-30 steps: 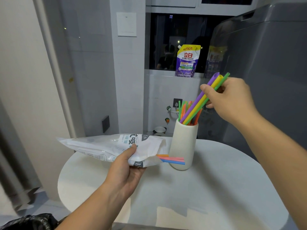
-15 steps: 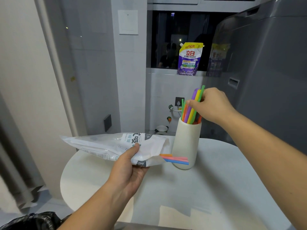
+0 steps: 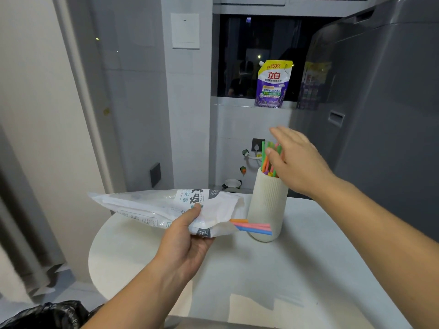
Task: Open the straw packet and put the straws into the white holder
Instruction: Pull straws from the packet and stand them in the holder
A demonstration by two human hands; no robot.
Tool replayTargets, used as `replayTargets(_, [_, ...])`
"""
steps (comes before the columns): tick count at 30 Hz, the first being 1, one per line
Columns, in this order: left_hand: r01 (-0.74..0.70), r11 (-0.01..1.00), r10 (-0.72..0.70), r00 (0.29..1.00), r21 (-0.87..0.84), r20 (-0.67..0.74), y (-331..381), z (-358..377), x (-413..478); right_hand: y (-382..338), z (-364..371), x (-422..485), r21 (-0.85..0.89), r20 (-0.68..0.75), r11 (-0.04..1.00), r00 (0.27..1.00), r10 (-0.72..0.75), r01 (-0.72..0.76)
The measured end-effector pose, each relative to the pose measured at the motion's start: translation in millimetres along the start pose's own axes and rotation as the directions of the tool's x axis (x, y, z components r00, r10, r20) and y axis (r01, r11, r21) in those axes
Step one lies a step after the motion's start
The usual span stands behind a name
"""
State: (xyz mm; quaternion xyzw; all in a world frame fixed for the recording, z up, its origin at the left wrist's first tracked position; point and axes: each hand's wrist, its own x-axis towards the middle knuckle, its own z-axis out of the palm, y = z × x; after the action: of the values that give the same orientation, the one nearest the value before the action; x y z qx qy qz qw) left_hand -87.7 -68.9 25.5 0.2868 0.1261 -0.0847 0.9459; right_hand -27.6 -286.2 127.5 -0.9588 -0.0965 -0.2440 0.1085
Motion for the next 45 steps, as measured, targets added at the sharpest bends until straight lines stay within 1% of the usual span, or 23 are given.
replayTargets(1, [0.000,1.000,0.000,1.000,-0.001,-0.001,0.3,-0.4,0.4,-1.5,-1.8,-2.7,0.042,-0.081,0.999,0.997,-0.002,0.005])
replayTargets(3, [-0.003,1.000,0.003,1.000,-0.001,-0.001,0.8,-0.7,0.6,-8.5,-4.8,-12.9,0.126,-0.268,0.992,0.963,0.011,0.024])
replayTargets(4, [-0.008,1.000,0.008,1.000,-0.001,0.001,1.1,-0.7,0.5,-14.2,-4.7,-21.5,0.184,-0.332,0.982,0.943,0.028,0.036])
replayTargets(5, [-0.014,1.000,0.014,1.000,0.003,0.005,1.3,-0.4,0.2,-20.4,-3.0,-32.0,0.260,-0.348,0.965,0.936,0.056,0.039])
replayTargets(6, [-0.024,1.000,0.024,1.000,0.008,0.010,1.7,-0.1,-0.1,-26.8,0.5,-43.0,0.343,-0.311,0.939,0.946,0.095,0.018])
replayTargets(7, [-0.036,0.999,0.035,0.999,0.016,0.017,1.8,0.1,0.0,-33.1,5.0,-54.6,0.426,-0.216,0.904,0.965,0.148,-0.043])
replayTargets(8, [-0.047,0.999,0.047,0.999,0.024,0.025,1.6,0.5,-0.2,-39.1,9.7,-65.6,0.499,-0.075,0.856,0.977,0.200,-0.137])
replayTargets(9, [-0.061,0.998,0.060,0.998,0.029,0.035,1.4,0.9,-0.7,-44.9,13.9,-75.4,0.564,0.085,0.789,0.967,0.238,-0.244])
replayTargets(10, [-0.074,0.997,0.073,0.996,0.035,0.045,0.8,1.4,-1.3,-49.1,18.4,-83.9,0.622,0.238,0.700,0.937,0.257,-0.350])
replayTargets(11, [-0.088,0.995,0.086,0.995,0.044,0.053,0.4,2.1,-2.1,-52.6,22.1,-90.5,0.670,0.360,0.600,0.898,0.252,-0.437])
replayTargets(12, [-0.102,0.993,0.098,0.993,0.053,0.062,-0.2,2.9,-2.8,-54.1,25.5,-95.4,0.699,0.440,0.517,0.867,0.232,-0.493])
replayTargets(14, [-0.126,0.990,0.121,0.989,0.069,0.081,-1.0,4.0,-3.7,-55.5,28.7,-101.2,0.730,0.510,0.413,0.836,0.202,-0.545])
replayTargets(18, [-0.144,0.986,0.134,0.984,0.089,0.114,-1.5,4.4,-4.4,-56.4,32.8,-106.8,0.789,0.513,0.261,0.830,0.217,-0.556])
replayTargets(21, [-0.150,0.985,0.137,0.981,0.087,0.135,-1.1,4.1,-4.9,-52.5,35.0,-107.0,0.801,0.542,0.155,0.811,0.222,-0.578])
replayTargets(25, [-0.174,0.982,0.162,0.975,0.072,0.155,0.9,3.0,-4.2,-40.5,35.1,-105.1,0.791,0.573,0.100,0.788,0.224,-0.604])
replayTargets(29, [-0.193,0.978,0.177,0.969,0.080,0.174,1.2,3.1,-3.5,-36.9,32.6,-105.7,0.785,0.606,-0.004,0.767,0.212,-0.619])
replayTargets(31, [-0.205,0.974,0.184,0.965,0.100,0.187,-0.3,2.7,-2.8,-39.1,33.7,-107.5,0.778,0.620,-0.031,0.759,0.196,-0.628])
replayTargets(33, [-0.221,0.968,0.196,0.961,0.116,0.196,-0.8,2.3,-2.7,-41.6,35.3,-109.1,0.780,0.620,-0.037,0.762,0.186,-0.625])
replayTargets(36, [-0.233,0.966,0.209,0.959,0.114,0.190,0.4,1.5,-2.4,-37.7,36.1,-107.4,0.789,0.610,-0.055,0.767,0.201,-0.613])
replayTargets(41, [-0.222,0.967,0.212,0.973,0.121,0.088,5.0,-4.1,2.7,-21.5,31.9,-101.9,0.788,0.615,-0.142,0.761,0.207,-0.599])
replayTargets(45, [-0.209,0.970,0.205,0.978,0.124,0.046,4.3,-5.1,4.1,-14.7,30.1,-100.6,0.797,0.604,-0.169,0.768,0.215,-0.580])
